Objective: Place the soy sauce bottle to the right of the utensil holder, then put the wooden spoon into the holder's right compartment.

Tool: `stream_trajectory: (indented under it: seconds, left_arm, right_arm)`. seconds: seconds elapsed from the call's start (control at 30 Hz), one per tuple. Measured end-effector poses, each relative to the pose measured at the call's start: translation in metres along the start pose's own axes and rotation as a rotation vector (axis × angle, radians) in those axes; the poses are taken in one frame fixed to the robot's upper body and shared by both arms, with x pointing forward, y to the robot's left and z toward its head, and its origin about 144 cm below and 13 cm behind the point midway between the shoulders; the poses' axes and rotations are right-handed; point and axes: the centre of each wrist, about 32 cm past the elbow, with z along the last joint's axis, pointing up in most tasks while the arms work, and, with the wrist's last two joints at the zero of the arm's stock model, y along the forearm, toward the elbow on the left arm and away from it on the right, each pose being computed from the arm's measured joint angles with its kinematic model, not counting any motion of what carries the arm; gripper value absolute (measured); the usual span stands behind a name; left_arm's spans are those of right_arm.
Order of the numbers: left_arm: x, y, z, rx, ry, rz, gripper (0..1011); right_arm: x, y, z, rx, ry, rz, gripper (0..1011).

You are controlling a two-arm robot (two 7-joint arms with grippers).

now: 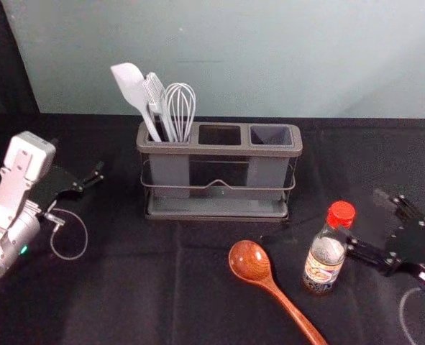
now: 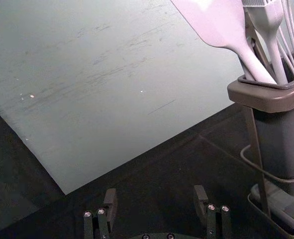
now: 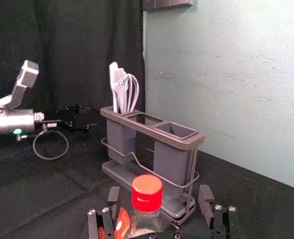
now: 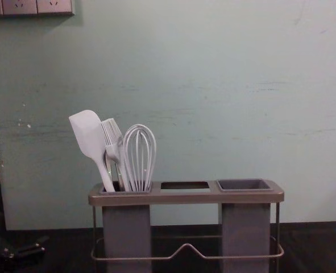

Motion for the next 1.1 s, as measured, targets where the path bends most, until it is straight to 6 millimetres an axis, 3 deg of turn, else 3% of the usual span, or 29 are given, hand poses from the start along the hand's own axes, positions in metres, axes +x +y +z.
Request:
stream_trajectory:
  seconds: [0.37, 1.1]
  left_arm:
    - [0.0, 0.0, 0.0, 0.0, 0.0, 0.0, 1005]
    - [0.0, 0.0, 0.0, 0.0, 0.0, 0.0, 1005]
  right_arm:
    - [-0.015, 0.027, -0.009, -0.008, 0.046, -0.053, 1004]
    - [-0.025, 0.044, -0.014, -0.006, 0.042, -0.084, 1004]
